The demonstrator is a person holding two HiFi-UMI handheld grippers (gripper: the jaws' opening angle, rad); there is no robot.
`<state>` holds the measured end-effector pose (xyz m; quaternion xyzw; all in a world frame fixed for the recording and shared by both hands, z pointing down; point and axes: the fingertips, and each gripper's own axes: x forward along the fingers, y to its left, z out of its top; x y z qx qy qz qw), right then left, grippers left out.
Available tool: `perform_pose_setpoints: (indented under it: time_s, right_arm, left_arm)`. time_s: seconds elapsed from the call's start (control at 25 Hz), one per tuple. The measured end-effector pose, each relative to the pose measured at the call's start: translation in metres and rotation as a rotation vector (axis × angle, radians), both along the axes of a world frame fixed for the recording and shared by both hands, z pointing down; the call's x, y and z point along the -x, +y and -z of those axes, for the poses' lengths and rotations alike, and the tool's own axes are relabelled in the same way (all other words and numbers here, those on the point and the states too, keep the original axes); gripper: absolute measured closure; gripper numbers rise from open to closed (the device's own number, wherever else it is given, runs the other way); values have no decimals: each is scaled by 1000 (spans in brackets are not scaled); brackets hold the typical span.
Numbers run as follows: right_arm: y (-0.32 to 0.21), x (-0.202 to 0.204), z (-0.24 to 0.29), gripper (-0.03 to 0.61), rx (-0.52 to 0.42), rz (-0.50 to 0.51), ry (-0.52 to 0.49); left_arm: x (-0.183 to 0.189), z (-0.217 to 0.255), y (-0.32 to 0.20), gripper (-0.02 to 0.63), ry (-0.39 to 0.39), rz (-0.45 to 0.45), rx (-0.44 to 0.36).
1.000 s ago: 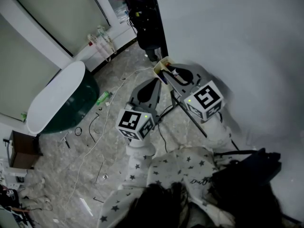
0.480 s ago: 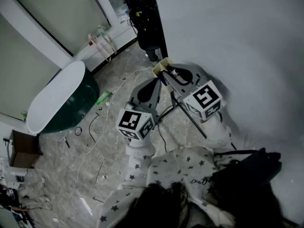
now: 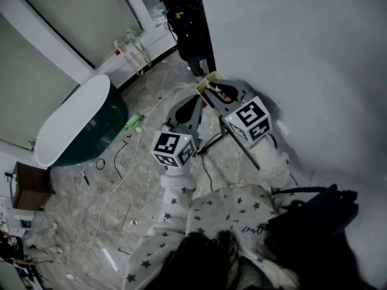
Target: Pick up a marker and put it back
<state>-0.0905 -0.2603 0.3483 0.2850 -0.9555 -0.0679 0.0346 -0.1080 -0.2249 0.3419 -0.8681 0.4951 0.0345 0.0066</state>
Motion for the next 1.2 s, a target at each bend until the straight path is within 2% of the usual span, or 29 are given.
perform_pose_setpoints:
  time_s: [0.2, 0.76, 0.96, 1.2]
  right_arm:
    - [-8, 0, -23, 509, 34, -17, 14]
    - [-8, 13, -55, 509, 47, -43, 94]
    - [-5, 17, -70, 509, 12, -64, 147]
    - [-5, 17, -73, 509, -5, -96, 135]
  left_arm:
    - [0, -11, 0, 614, 7, 4, 30]
    - [4, -30, -3, 614, 7, 17, 73]
    - [8, -37, -1, 614, 11, 31, 86]
    - [11, -39, 2, 614, 10, 43, 94]
